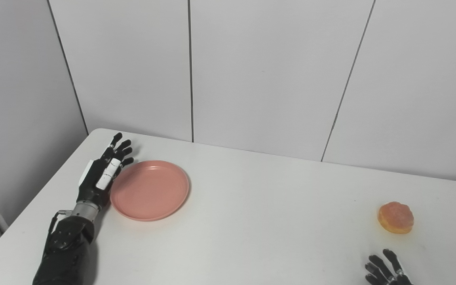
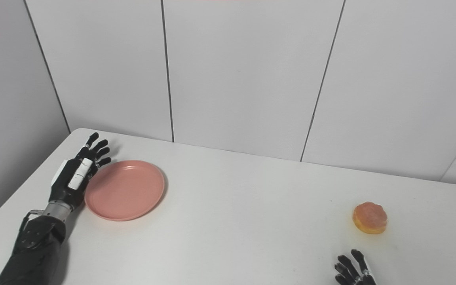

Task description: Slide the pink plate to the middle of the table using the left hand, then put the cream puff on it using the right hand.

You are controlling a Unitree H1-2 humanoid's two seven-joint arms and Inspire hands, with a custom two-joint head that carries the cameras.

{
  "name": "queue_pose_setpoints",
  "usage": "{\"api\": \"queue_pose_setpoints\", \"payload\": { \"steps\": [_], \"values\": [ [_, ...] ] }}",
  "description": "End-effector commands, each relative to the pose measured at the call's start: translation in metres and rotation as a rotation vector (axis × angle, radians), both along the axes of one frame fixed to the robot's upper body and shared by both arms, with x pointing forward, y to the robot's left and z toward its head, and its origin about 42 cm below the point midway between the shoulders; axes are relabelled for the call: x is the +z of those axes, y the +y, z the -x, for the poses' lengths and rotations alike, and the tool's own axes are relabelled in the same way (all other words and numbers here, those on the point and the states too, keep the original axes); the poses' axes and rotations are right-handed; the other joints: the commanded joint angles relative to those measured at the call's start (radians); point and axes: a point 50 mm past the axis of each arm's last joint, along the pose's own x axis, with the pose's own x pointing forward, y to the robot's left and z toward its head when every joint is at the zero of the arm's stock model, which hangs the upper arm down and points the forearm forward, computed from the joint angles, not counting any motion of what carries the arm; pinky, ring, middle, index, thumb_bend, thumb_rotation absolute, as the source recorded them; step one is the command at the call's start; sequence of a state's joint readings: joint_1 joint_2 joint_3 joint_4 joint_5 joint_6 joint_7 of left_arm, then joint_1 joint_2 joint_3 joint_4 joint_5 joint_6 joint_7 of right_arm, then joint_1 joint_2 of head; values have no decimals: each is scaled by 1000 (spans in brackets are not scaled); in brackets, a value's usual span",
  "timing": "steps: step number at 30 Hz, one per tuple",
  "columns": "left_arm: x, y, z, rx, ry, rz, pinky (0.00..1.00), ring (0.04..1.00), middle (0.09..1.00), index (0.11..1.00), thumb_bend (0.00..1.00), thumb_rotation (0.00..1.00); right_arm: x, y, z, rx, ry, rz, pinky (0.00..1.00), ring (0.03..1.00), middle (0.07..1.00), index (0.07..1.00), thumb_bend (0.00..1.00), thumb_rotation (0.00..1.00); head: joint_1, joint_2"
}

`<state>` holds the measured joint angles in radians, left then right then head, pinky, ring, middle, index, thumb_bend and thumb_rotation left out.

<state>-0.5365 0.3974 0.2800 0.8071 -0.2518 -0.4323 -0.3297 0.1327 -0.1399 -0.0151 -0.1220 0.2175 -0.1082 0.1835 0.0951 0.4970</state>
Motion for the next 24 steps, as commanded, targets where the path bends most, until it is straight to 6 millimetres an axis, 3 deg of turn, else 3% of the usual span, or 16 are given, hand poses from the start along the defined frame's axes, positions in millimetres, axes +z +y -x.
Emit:
{"api": "queue_pose_setpoints", "payload": {
  "steps": [1,10,22,24],
  "values": [
    [-19,-20,7,-26,32,39,863,934,929,938,855,750,0,2,5,16,25,5,884,889,890,958,872,1000,-1,2],
    [-13,-48,5,-56,30,38,825,922,906,928,822,755,0,5,5,14,24,9,872,882,885,958,878,1000,-9,4],
    [-23,-89,2,-93,63,31,814,912,918,931,885,753,2,10,4,13,17,13,860,870,874,951,887,1000,-28,14],
    [-24,-95,2,-96,73,23,818,914,916,934,856,754,2,11,4,13,17,10,861,870,872,950,885,1000,-28,14]
  ]
}}
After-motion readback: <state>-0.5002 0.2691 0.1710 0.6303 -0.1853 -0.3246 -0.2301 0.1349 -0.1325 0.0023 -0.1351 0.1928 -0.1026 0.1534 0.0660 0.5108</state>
